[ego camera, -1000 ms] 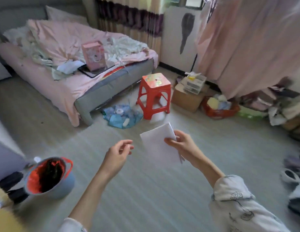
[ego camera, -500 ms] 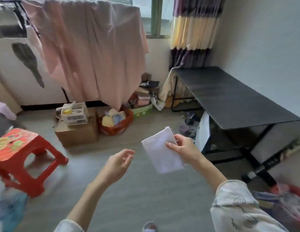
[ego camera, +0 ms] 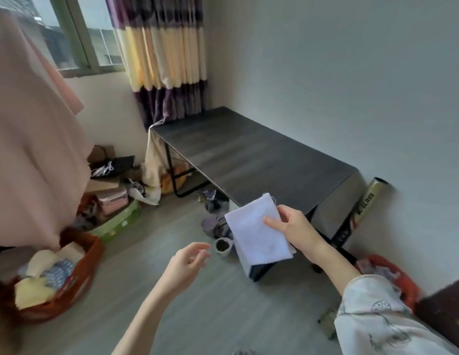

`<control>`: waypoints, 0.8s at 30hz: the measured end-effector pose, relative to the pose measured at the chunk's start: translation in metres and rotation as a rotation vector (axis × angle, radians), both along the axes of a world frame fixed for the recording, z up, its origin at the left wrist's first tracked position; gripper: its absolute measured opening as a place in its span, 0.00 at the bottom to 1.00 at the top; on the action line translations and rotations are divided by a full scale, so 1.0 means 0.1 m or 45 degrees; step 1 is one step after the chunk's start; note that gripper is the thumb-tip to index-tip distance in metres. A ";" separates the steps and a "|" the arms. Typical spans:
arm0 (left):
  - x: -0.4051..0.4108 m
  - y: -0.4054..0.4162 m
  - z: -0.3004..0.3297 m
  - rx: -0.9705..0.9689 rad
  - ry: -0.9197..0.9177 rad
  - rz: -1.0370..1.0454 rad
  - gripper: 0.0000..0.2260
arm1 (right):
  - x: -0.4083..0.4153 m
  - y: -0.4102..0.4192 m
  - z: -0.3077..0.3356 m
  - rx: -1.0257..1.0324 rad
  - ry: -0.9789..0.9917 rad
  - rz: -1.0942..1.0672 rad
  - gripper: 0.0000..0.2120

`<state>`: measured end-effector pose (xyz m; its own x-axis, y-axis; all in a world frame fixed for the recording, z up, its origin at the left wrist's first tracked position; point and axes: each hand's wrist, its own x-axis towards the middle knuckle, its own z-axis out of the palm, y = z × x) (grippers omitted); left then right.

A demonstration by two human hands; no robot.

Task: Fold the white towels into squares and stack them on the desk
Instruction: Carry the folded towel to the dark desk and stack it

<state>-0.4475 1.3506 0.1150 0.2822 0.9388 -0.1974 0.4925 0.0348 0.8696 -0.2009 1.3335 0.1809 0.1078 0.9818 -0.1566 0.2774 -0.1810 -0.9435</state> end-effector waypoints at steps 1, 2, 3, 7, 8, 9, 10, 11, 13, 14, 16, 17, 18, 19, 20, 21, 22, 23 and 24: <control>0.10 0.26 -0.05 -0.012 -0.001 -0.025 0.10 | 0.09 0.22 -0.05 0.003 0.003 -0.026 0.10; 0.21 0.51 -0.09 -0.025 0.003 -0.043 0.09 | 0.17 0.43 -0.11 0.001 0.011 -0.047 0.10; 0.34 0.77 -0.14 -0.040 0.001 -0.054 0.08 | 0.26 0.64 -0.17 -0.007 0.025 -0.069 0.11; 0.95 1.73 -0.21 -0.186 -0.106 -0.065 0.08 | 0.61 1.46 -0.41 -0.065 0.118 -0.131 0.07; 1.11 1.95 -0.20 -0.280 -0.143 -0.072 0.08 | 0.70 1.67 -0.45 -0.081 0.141 -0.142 0.07; 1.25 2.14 -0.20 -0.383 -0.173 -0.086 0.08 | 0.78 1.86 -0.50 -0.098 0.160 -0.161 0.07; 1.36 2.33 -0.18 -0.471 -0.193 -0.102 0.08 | 0.85 2.04 -0.53 -0.113 0.177 -0.189 0.09; 1.47 2.53 -0.19 -0.529 -0.197 -0.113 0.06 | 0.93 2.22 -0.55 -0.123 0.198 -0.216 0.10; 1.65 2.92 -0.19 -0.630 -0.177 -0.125 0.04 | 1.07 2.53 -0.58 -0.149 0.253 -0.255 0.10; 1.73 3.09 -0.20 -0.687 -0.160 -0.127 0.04 | 1.14 2.66 -0.61 -0.161 0.277 -0.267 0.10; 1.88 3.44 -0.28 -0.771 -0.139 -0.151 0.06 | 1.30 2.92 -0.67 -0.187 0.306 -0.293 0.10; 1.96 3.62 -0.34 -0.775 -0.127 -0.154 0.11 | 1.40 3.03 -0.72 -0.201 0.324 -0.320 0.11; 2.05 3.80 -0.41 -0.771 -0.117 -0.149 0.17 | 1.49 3.15 -0.78 -0.218 0.347 -0.354 0.12; 2.15 3.99 -0.51 -0.786 -0.129 -0.164 0.21 | 1.60 3.26 -0.85 -0.233 0.372 -0.389 0.13; 2.28 4.17 -0.60 -0.820 -0.165 -0.201 0.23 | 1.71 3.37 -0.92 -0.247 0.397 -0.426 0.14; 2.41 4.34 -0.71 -0.866 -0.206 -0.238 0.23 | 1.82 3.48 -1.01 -0.265 0.424 -0.466 0.14; 2.56 4.50 -0.79 -0.910 -0.233 -0.290 0.21 | 1.94 3.58 -1.10 -0.289 0.448 -0.511 0.15; 2.71 4.65 -0.88 -0.939 -0.232 -0.362 0.19 | 2.05 3.69 -1.20 -0.318 0.467 -0.559 0.15; 2.87 4.78 -0.97 -0.958 -0.220 -0.445 0.16 | 2.17 3.79 -1.32 -0.351 0.479 -0.607 0.14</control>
